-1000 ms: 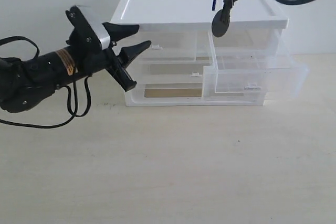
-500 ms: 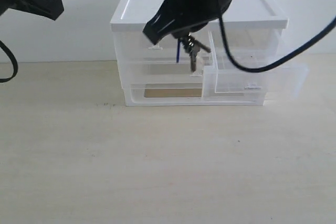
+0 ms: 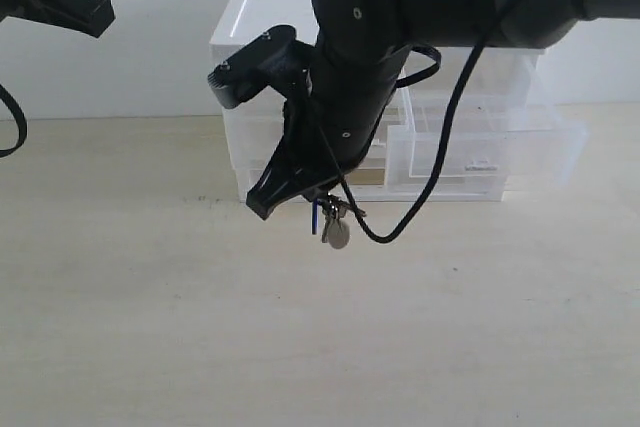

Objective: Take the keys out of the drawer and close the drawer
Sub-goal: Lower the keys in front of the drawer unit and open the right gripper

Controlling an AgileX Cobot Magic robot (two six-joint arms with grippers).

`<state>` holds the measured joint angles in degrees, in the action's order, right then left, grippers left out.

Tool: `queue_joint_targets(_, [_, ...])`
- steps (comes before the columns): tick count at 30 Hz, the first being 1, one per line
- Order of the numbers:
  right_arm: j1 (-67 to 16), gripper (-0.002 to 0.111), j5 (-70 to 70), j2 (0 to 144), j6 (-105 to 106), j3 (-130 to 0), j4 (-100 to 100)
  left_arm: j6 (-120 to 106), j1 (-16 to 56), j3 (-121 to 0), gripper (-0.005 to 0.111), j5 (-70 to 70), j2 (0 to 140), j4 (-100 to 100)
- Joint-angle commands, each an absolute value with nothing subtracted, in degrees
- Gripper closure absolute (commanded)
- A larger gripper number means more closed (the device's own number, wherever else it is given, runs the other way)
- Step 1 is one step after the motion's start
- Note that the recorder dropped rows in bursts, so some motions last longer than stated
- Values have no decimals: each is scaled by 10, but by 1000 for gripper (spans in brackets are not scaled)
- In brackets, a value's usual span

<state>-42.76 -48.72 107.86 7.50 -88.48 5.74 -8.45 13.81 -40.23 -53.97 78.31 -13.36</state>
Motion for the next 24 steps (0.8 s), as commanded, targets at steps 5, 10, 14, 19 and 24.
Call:
queue_joint_targets(5, [-428,108,-440,1080,53,-885,148,-85,138,-400,102,-540,780,-126])
queue_joint_targets(10, [-428,108,-407,1084,17,-885,207,-85,138,-400,102,-540,780,-126])
queue_joint_targets(14, [-428,108,-406,1098,8,-885,239,-85,138,-400,102,-540,780,-126])
queue_joint_targets(19, [-428,108,-390,1118,-44,-885,317,-85,138,-400,102,-540,780,-126])
queue_joint_targets(24, [-428,108,-354,1118,-61,-885,344,-85,138,-400,102,-544,780,-126])
